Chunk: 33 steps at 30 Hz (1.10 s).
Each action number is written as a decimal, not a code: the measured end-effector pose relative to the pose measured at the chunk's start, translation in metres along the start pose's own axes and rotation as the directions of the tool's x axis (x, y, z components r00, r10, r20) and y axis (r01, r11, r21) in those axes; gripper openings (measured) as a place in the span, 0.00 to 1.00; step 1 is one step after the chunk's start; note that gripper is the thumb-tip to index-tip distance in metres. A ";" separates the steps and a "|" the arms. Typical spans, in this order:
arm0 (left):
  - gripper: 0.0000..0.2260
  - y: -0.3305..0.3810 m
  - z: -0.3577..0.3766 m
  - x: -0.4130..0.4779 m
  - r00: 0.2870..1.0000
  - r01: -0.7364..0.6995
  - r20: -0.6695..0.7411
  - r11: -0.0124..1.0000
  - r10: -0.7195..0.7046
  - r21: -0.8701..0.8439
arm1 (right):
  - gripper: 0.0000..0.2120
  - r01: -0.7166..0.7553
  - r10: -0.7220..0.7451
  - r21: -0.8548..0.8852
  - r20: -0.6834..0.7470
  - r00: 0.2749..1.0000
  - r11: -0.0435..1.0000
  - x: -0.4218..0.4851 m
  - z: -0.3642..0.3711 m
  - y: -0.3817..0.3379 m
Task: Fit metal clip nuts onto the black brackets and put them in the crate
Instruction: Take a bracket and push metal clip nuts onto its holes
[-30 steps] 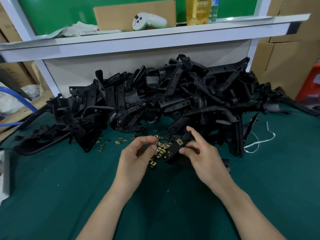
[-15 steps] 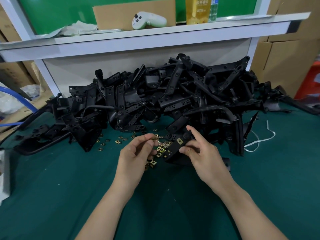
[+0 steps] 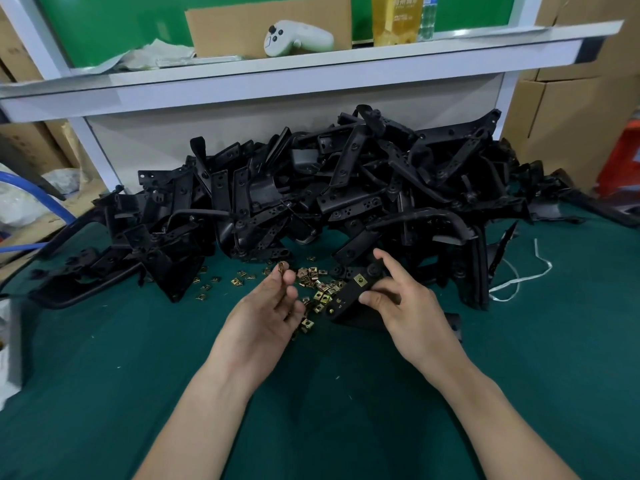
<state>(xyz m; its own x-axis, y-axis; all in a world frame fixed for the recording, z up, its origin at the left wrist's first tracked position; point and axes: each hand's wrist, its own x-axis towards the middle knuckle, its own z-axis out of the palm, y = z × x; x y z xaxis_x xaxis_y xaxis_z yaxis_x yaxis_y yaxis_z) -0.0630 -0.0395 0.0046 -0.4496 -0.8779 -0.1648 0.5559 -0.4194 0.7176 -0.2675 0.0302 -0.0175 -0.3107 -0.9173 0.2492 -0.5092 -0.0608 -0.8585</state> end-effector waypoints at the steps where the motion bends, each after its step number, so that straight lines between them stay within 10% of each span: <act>1: 0.07 0.000 -0.001 0.000 1.000 0.021 0.000 0.999 -0.021 -0.043 | 0.32 0.000 0.000 -0.001 -0.001 1.000 1.000 0.000 0.000 0.000; 13: 0.07 0.004 -0.004 0.002 0.998 0.064 0.025 0.973 -0.060 -0.220 | 0.32 -0.012 0.012 -0.001 -0.004 1.000 1.000 0.000 0.000 0.000; 29: 0.06 0.005 0.003 -0.003 1.000 -0.026 -0.013 0.999 0.026 -0.033 | 0.31 -0.003 0.003 0.004 0.004 1.000 1.000 0.000 0.000 -0.001; 33: 0.07 0.000 0.005 -0.003 0.987 -0.137 -0.049 0.961 0.153 0.242 | 0.32 0.008 -0.008 0.016 -0.002 1.000 1.000 -0.001 0.000 -0.002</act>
<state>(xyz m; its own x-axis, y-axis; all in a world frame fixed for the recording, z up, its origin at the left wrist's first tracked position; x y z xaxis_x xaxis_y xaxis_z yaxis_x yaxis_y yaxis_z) -0.0647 -0.0358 0.0083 -0.3243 -0.9420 -0.0865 0.4262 -0.2271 0.8756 -0.2667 0.0310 -0.0161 -0.3080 -0.9159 0.2574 -0.4993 -0.0746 -0.8632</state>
